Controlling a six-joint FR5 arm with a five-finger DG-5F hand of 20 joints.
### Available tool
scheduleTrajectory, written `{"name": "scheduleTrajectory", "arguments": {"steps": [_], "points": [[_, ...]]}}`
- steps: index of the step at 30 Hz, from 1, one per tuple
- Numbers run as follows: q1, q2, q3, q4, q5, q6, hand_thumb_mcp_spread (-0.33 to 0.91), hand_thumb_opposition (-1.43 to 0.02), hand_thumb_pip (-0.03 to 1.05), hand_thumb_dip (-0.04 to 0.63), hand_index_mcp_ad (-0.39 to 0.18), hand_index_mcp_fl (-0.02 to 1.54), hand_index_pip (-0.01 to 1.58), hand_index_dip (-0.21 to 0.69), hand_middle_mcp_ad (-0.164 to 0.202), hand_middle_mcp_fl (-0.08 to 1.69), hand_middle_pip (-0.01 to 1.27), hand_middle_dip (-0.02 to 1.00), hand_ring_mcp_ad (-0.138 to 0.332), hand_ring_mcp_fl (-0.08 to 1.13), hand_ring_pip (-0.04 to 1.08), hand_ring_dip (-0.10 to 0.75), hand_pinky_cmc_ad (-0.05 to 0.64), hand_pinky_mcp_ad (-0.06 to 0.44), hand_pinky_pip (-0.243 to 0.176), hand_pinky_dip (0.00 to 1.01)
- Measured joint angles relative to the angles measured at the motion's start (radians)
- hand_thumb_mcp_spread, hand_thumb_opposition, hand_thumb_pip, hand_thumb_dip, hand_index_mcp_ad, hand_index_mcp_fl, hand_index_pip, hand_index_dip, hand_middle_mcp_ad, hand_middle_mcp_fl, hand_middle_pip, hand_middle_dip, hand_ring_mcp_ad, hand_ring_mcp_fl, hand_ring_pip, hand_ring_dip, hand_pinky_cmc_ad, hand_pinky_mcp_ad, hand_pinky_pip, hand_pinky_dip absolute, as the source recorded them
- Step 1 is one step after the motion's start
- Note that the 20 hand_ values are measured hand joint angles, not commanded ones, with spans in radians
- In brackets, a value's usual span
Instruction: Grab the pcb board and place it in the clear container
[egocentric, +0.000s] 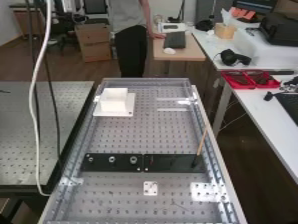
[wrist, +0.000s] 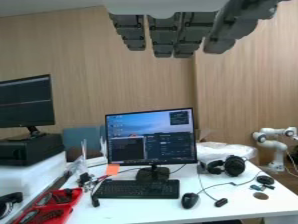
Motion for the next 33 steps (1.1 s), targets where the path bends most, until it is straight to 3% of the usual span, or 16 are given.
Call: {"name": "scheduleTrajectory", "arguments": {"steps": [5,8,10,15,22,33], "points": [[-0.001,0.0,-0.001,0.001,0.0,0.0,0.0,0.01,0.01,0.007,0.024,-0.01,0.01,0.016,0.07,0.0,0.01,0.02,0.021,0.01,0.01,0.012,0.045,0.031,-0.01,0.02],[-0.002,0.0,-0.002,0.002,-0.001,0.0,0.09,-0.23,0.14,0.007,0.033,-0.01,0.02,0.016,0.07,0.01,0.05,0.02,0.012,0.01,0.03,0.009,0.051,0.049,-0.01,0.06],[-0.003,0.0,-0.002,0.002,-0.002,0.001,0.11,-0.36,0.15,0.0,0.04,-0.01,0.02,0.019,0.07,0.01,0.08,0.02,0.054,0.01,0.04,-0.005,0.098,0.086,-0.012,0.11],[-0.003,0.0,-0.003,0.005,-0.003,0.003,0.13,-0.49,0.15,0.009,0.063,0.0,0.05,0.031,0.075,0.01,0.1,0.02,0.127,0.0,0.07,-0.014,0.194,0.161,-0.045,0.17],[-0.003,-0.001,-0.006,0.008,0.0,0.006,0.13,-0.54,0.15,0.009,0.082,0.02,0.07,0.049,0.087,0.01,0.12,0.02,0.173,0.01,0.08,-0.017,0.265,0.201,-0.063,0.23],[0.003,-0.002,-0.046,0.049,0.026,0.014,0.14,-0.56,0.15,0.009,0.101,0.02,0.07,0.047,0.108,0.01,0.12,0.02,0.176,0.02,0.09,-0.017,0.278,0.201,-0.073,0.24]]}}
